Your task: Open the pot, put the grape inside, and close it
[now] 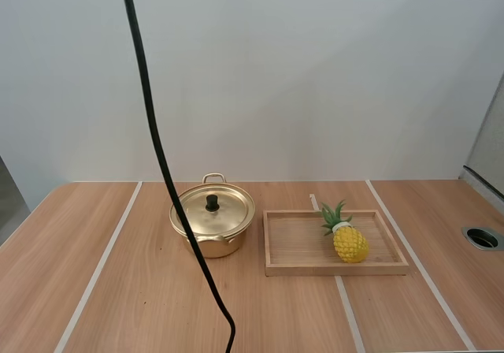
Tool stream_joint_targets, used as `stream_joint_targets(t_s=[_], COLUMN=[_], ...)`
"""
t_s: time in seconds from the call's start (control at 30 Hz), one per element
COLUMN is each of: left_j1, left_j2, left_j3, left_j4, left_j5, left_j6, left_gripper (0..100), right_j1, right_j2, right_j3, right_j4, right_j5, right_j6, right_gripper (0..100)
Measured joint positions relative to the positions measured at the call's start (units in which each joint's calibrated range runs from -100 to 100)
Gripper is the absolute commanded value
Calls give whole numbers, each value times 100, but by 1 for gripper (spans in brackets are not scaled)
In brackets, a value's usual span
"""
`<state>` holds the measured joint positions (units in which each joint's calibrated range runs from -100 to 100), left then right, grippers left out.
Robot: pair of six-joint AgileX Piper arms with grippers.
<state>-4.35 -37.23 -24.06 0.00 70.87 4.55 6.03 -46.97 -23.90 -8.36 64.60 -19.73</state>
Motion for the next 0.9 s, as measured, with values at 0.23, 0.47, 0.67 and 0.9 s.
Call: stream_joint_targets(t_s=[0.23,0.47,0.67,0.9], left_j1=[18,111,119,119], left_j2=[-742,-1112,-1706,-3074], left_j3=[-247,-247,73,2015], left_j4=[0,0,0,43], left_j5=[-244,-139,-49,-967], left_j6=[-243,-265,-363,-441], left_gripper=[0,0,0,0], right_j1=[0,0,0,0], right_j2=[0,-50,-359,-1382], right_j3=[0,0,32,819], right_j4=[0,0,0,0], right_j5=[-33,3,191,-119], right_j6=[292,321,443,621], right_gripper=[0,0,0,0])
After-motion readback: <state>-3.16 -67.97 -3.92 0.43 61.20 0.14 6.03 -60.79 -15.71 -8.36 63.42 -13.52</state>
